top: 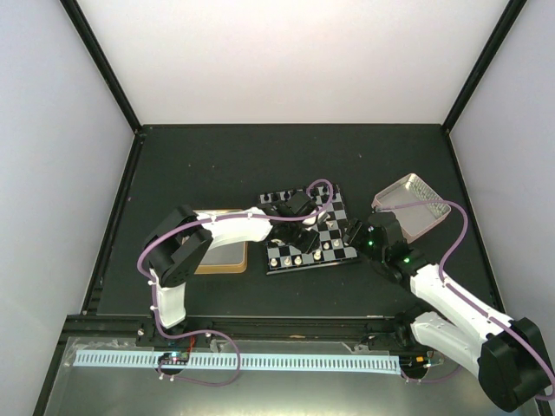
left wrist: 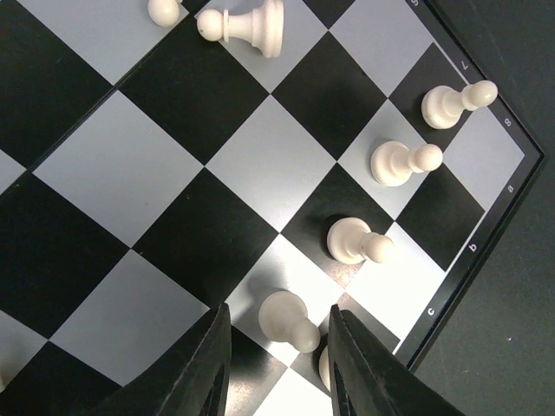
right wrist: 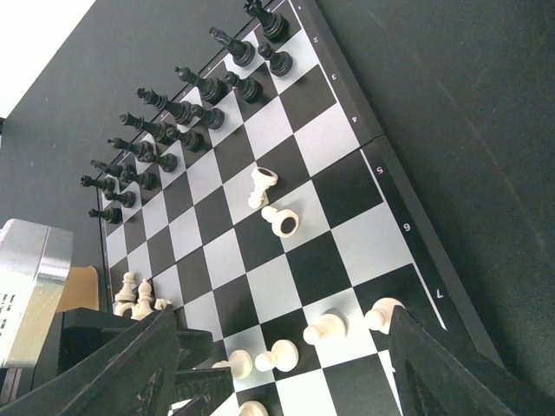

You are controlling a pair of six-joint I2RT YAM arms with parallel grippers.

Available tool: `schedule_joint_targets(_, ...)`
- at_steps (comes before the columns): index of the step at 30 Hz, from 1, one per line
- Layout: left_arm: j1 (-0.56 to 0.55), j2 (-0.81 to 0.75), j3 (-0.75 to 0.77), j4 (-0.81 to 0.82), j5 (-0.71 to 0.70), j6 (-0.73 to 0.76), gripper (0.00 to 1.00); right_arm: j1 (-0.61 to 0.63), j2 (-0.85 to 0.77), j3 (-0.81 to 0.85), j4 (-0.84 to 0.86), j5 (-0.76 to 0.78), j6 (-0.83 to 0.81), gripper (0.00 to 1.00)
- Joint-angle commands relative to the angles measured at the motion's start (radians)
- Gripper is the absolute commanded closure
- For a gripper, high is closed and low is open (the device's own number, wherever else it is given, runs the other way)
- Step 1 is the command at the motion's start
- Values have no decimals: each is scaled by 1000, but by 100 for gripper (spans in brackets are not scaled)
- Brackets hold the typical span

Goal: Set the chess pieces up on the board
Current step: Place the chess piece on the chessboard.

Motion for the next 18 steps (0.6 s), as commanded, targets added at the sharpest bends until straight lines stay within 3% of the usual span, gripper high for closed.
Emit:
schedule_joint_targets(1, -2, -51, -3, 14, -16, 29, 67, -5, 4, -4, 7, -7, 2, 32)
schedule_joint_targets(10, -1, -146, -14, 22, -14, 17, 54, -5, 37, 32, -16, -8, -37, 32)
schedule_joint_targets(18, 1, -328, -110, 43, -174, -30, 53, -6, 187, 205, -130, 9, -199, 32)
